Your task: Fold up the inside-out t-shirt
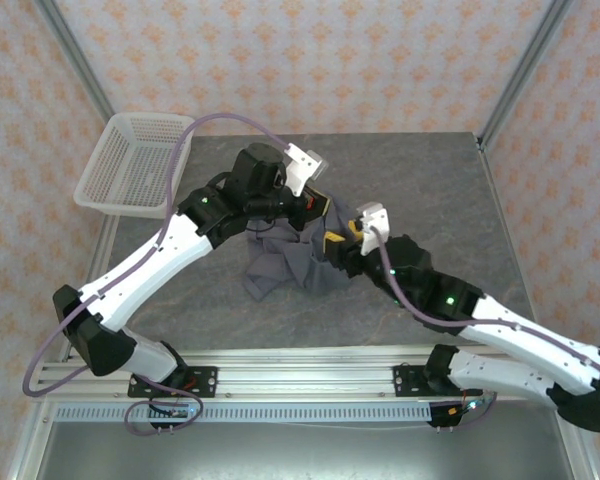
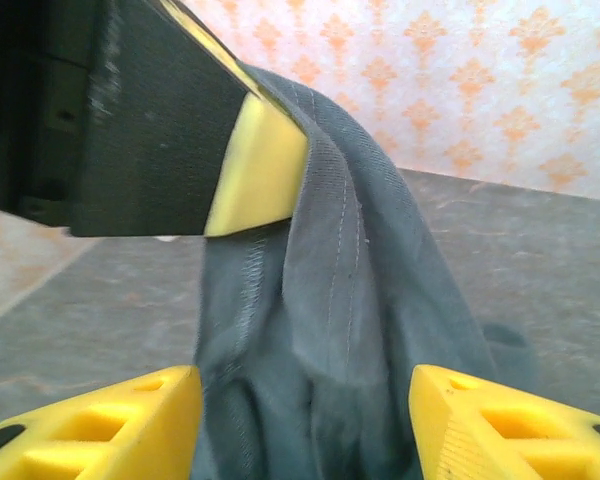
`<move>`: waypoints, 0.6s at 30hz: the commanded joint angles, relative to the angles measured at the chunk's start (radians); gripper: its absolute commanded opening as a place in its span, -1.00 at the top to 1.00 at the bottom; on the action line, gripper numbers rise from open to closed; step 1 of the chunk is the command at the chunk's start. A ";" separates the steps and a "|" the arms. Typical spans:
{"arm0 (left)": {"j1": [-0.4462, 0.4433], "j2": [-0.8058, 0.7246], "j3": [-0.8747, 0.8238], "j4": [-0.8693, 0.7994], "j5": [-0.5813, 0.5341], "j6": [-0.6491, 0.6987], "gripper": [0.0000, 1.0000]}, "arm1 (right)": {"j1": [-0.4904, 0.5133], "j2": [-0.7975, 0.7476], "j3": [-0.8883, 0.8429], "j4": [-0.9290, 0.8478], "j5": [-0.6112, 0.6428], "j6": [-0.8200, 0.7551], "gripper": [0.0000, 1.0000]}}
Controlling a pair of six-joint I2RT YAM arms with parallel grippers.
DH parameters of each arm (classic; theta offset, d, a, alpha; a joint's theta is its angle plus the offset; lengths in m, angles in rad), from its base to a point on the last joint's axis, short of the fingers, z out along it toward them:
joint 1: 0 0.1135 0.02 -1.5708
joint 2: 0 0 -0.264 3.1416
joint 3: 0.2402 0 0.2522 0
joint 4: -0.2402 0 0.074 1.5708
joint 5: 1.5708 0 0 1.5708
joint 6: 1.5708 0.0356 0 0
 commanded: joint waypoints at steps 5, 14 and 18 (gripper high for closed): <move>0.007 0.004 0.037 -0.015 0.013 -0.032 1.00 | -0.001 0.147 -0.041 0.183 0.139 -0.393 0.00; 0.014 0.001 0.041 -0.064 -0.074 0.001 1.00 | -0.081 0.125 -0.001 0.034 0.027 -0.202 1.00; 0.083 0.007 -0.001 -0.083 -0.161 -0.076 1.00 | -0.142 -0.040 0.007 0.028 -0.290 -0.078 1.00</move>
